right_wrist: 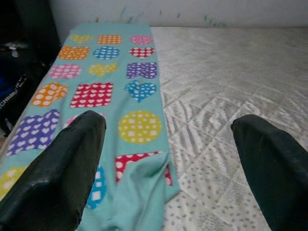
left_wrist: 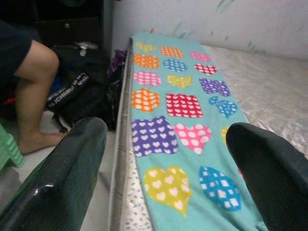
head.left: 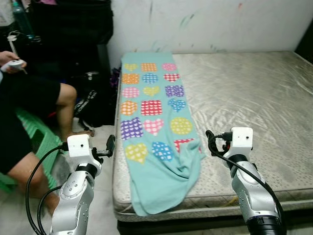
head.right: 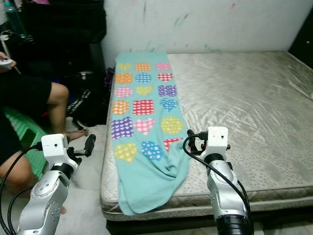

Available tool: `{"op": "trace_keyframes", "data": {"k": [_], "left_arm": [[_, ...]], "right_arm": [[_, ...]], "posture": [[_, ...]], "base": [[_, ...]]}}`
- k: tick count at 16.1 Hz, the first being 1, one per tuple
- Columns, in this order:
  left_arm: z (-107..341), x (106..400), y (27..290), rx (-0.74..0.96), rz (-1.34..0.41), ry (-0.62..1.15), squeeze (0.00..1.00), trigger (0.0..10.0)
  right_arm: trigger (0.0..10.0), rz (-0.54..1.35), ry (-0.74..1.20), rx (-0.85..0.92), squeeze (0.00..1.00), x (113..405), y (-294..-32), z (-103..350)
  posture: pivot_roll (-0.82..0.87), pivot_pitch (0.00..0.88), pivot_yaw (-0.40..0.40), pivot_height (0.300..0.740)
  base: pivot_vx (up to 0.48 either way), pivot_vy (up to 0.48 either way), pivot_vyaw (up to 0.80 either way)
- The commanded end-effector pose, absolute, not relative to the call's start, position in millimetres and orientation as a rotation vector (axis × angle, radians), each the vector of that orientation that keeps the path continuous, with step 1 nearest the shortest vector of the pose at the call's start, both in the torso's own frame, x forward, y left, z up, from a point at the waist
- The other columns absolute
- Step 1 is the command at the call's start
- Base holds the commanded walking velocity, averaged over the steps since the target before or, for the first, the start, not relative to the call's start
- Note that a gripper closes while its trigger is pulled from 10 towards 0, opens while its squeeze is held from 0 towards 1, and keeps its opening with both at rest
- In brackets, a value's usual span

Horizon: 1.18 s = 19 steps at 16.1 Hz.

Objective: Clean up the room

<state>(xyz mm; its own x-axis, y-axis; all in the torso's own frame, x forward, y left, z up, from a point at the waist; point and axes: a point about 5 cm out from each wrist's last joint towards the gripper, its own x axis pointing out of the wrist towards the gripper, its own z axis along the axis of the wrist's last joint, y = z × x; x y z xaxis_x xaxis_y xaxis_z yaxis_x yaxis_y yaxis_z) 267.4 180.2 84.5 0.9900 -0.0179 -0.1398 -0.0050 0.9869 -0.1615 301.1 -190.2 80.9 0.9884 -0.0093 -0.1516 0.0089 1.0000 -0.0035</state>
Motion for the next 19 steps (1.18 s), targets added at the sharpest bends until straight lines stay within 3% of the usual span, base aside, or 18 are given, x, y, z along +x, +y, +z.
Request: {"op": "trace_keyframes", "data": {"k": [1, 19], "left_arm": [[86, 268, 179, -0.152, -0.009, 0.135, 0.0, 10.0], [85, 261, 179, -0.147, -0.015, 0.146, 0.0, 10.0]], "right_arm": [[10.0, -0.01, 0.136, -0.005, 0.0, 305, -189, 86], [10.0, 0.025, 0.16, -0.007, 0.0, 294, -185, 80]], "posture": [[-0.12, 0.0, 0.019, 0.74], [-0.12, 0.0, 0.022, 0.74]], "base": [[0.0, 0.0, 0.0], [0.0, 0.0, 0.0]]}}
